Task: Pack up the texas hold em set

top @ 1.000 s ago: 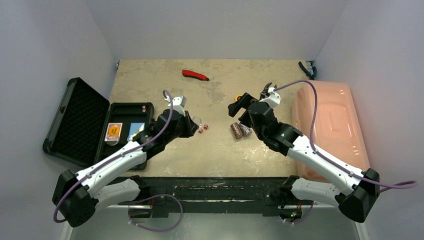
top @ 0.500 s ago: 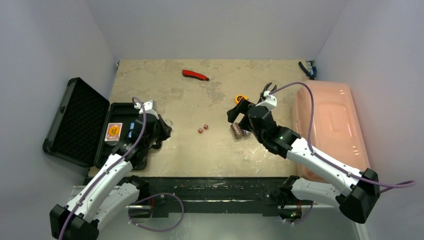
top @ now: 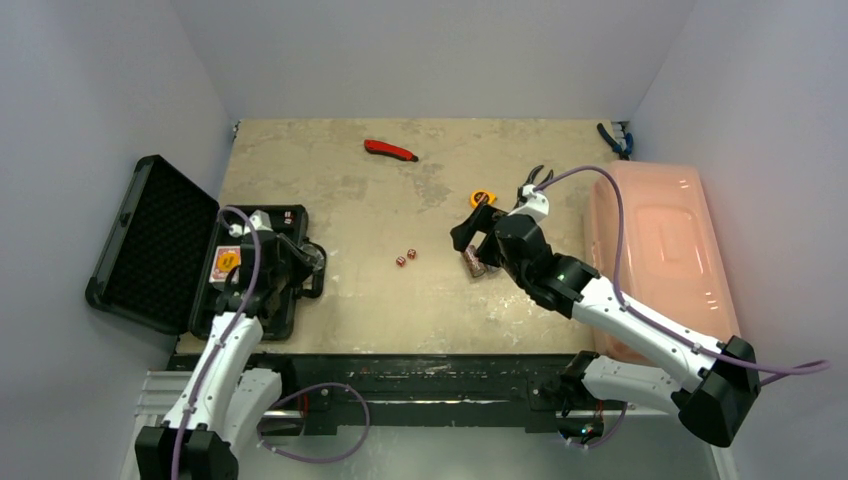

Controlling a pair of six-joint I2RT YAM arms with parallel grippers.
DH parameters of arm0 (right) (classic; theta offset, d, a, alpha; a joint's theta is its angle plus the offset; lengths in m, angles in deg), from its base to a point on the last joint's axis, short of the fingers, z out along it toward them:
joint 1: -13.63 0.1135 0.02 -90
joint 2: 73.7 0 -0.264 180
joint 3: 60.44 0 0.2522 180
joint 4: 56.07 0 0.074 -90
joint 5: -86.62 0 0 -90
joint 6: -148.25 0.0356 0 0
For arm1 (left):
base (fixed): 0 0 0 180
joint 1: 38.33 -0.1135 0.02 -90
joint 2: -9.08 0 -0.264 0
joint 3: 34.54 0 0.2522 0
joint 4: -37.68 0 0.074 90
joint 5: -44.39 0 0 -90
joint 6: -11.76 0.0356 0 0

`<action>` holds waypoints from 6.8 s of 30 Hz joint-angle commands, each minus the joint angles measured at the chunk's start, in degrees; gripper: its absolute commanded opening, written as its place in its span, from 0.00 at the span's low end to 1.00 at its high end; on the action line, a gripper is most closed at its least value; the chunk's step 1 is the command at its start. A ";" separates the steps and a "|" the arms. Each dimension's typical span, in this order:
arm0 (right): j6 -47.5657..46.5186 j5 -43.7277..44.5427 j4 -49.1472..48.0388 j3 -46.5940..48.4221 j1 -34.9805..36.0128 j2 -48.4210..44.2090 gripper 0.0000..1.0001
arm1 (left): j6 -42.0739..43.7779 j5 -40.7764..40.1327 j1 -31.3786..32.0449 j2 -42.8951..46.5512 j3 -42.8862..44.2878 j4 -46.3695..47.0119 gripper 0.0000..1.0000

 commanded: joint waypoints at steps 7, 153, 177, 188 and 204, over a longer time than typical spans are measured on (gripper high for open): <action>-1.28 -2.02 -2.25 -0.85 0.19 -0.71 0.99 | -4.89 12.57 -16.36 -2.25 -2.76 10.42 0.00; -9.89 2.25 1.18 2.10 0.19 4.74 0.99 | 23.16 27.61 -11.32 -4.09 15.46 -13.84 1.00; -15.46 12.11 0.18 -1.36 0.10 1.38 0.99 | 27.27 16.16 18.37 -18.84 21.72 -7.91 0.95; -14.46 16.99 3.42 -1.37 0.10 -3.28 0.99 | 28.17 8.24 28.61 -28.11 24.71 -6.74 0.90; -9.98 21.12 3.67 -5.49 0.10 -11.92 0.99 | 24.11 3.46 41.11 -39.94 28.14 -2.61 0.85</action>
